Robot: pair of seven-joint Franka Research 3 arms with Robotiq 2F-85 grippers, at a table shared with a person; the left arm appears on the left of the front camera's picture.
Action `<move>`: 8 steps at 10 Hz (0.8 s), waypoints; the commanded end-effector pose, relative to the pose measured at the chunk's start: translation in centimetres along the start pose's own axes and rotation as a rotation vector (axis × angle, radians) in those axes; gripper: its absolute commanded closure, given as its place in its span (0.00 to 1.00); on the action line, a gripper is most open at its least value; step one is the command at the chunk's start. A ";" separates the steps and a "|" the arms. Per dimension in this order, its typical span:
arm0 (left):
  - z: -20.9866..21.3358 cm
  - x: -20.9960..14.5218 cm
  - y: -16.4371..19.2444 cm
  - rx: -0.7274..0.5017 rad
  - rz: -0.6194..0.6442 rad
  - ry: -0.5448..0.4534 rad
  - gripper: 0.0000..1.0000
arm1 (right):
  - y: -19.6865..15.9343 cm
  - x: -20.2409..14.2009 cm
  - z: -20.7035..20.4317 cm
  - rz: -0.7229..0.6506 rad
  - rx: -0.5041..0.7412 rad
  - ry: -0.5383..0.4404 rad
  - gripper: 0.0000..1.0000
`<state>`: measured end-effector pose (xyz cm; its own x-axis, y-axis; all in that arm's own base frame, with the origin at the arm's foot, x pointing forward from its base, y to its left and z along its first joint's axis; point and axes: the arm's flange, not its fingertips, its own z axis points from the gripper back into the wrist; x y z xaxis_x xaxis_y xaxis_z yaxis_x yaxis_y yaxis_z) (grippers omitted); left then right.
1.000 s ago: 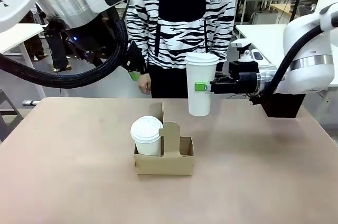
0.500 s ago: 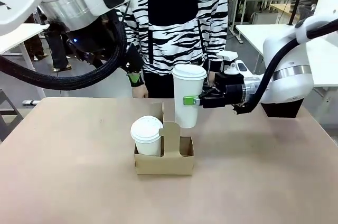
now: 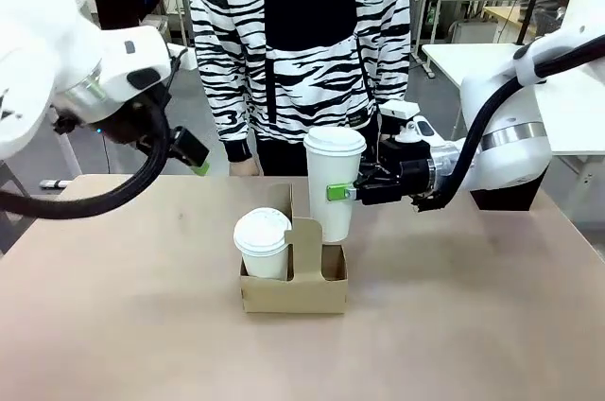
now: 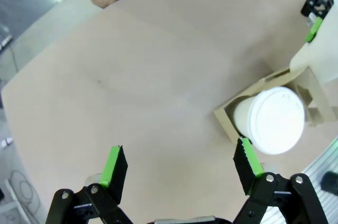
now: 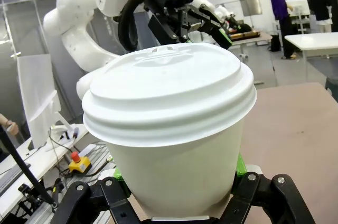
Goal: Pour a drink into a cup and package it in a carrier.
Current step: Insert the held 600 ml Paper Cup into the Cup Carrier.
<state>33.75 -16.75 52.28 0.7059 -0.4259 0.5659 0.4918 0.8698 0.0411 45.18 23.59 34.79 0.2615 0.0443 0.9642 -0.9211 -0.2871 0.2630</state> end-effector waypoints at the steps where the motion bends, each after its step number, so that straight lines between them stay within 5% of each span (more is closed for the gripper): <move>1: 1.3 -4.1 2.3 -0.116 -0.084 -0.078 0.00 | 0.0 -0.9 -0.6 0.021 0.046 0.006 0.19; 3: 1.5 -7.3 4.0 -0.249 -0.111 -0.100 0.00 | -1.1 -2.5 -0.9 0.018 0.078 0.014 0.19; 8: -1.7 -11.3 4.2 -0.198 -0.131 0.059 0.00 | -3.1 -6.4 -0.2 0.016 0.149 0.015 0.19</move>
<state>34.62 -9.61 51.51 0.6731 -0.5190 0.5269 0.6519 0.7528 -0.0912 45.61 24.71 27.71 0.2825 0.0685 0.9568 -0.8772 -0.3852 0.2865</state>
